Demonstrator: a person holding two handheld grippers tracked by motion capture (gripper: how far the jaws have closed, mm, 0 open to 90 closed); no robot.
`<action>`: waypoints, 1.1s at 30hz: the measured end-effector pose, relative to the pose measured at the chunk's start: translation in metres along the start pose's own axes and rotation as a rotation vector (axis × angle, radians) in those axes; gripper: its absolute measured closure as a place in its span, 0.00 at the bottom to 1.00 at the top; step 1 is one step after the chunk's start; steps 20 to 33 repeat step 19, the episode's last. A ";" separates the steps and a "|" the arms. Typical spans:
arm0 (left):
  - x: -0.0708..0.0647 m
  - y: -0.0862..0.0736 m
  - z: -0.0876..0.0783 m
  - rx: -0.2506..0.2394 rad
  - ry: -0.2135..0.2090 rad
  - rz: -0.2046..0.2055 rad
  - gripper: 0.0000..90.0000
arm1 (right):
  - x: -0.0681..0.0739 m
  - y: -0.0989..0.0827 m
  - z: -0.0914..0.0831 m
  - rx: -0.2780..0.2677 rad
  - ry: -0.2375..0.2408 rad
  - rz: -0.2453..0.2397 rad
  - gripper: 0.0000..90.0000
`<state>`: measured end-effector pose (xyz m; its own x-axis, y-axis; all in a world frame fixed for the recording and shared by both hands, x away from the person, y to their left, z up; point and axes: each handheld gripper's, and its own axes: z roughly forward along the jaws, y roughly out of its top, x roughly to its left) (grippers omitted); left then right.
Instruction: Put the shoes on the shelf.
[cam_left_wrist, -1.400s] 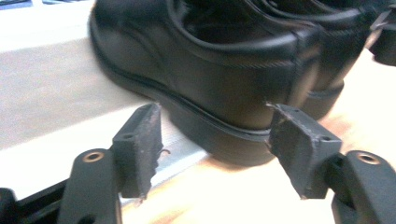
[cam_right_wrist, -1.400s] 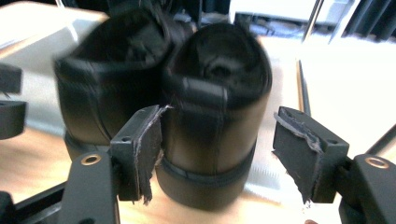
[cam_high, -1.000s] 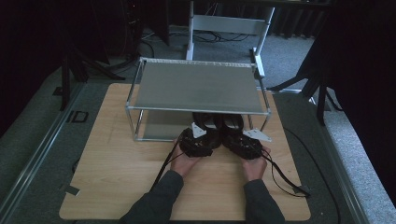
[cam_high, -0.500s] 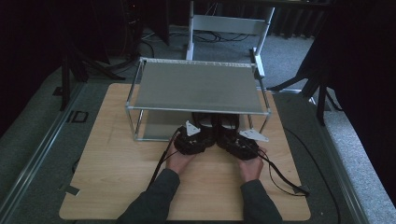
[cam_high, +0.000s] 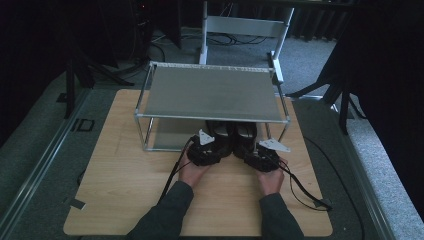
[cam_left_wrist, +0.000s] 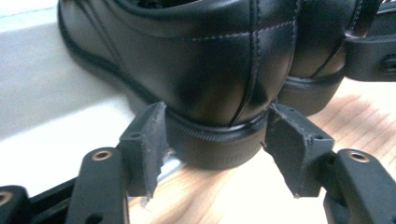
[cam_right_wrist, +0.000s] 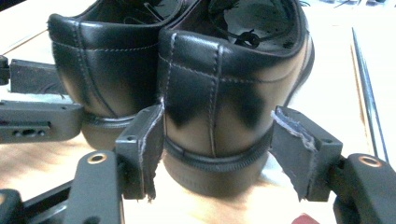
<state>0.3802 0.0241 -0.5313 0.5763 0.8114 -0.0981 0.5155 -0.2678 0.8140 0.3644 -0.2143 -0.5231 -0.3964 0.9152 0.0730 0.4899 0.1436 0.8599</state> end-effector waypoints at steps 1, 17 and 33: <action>0.001 -0.002 -0.004 0.003 -0.003 0.002 0.42 | -0.001 -0.002 -0.005 0.004 -0.005 -0.017 0.37; 0.030 -0.066 -0.071 0.083 0.069 0.012 0.42 | -0.056 -0.035 -0.051 0.124 -0.124 0.002 0.35; 0.032 -0.071 -0.075 0.090 0.083 0.011 0.41 | -0.062 -0.038 -0.051 0.137 -0.133 0.022 0.34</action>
